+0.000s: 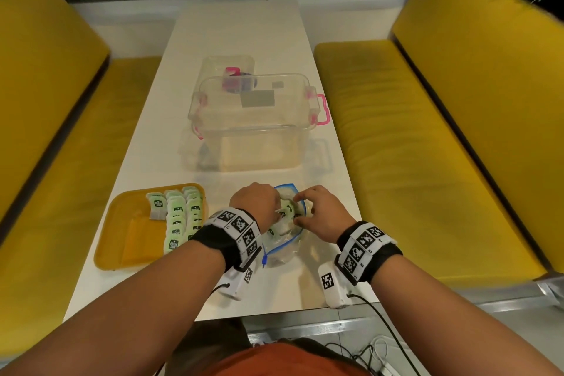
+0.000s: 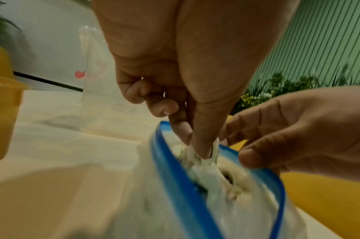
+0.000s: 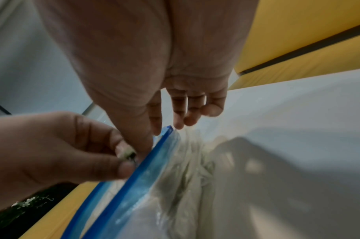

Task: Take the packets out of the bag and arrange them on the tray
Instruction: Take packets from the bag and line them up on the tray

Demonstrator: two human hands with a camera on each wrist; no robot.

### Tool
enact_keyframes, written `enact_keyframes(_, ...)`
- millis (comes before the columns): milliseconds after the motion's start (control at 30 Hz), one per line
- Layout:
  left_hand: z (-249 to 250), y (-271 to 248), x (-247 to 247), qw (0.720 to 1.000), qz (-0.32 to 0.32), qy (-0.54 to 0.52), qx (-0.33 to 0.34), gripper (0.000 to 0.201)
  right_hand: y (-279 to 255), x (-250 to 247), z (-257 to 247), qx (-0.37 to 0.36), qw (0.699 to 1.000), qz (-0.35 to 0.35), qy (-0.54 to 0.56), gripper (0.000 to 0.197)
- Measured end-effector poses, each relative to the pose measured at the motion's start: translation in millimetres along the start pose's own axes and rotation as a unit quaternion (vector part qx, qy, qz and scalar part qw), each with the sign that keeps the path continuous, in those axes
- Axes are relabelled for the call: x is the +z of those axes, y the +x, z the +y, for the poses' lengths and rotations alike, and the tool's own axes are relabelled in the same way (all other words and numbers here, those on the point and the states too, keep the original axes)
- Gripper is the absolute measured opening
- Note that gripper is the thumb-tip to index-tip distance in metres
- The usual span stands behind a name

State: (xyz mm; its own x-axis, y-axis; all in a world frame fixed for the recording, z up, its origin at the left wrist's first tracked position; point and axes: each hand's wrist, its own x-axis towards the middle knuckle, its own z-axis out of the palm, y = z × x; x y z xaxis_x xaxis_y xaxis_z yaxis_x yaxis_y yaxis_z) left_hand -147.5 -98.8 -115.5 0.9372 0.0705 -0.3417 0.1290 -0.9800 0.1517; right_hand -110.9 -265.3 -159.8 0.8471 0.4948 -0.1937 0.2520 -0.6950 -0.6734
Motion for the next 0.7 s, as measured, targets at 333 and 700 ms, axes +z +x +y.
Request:
enact_keyframes(333, -5, 2, -25, 0.978, 0.101, -0.168, 0.071, 0.010, -5, -9, -4, -0.038, 0.989, 0.110, 0.095, 0.013)
enact_keyframes(700, 2, 5, 10, 0.998, -0.010, 0.065, 0.019, 0.026, -11, -17, -2, 0.051, 0.967, 0.062, 0.243, 0.021)
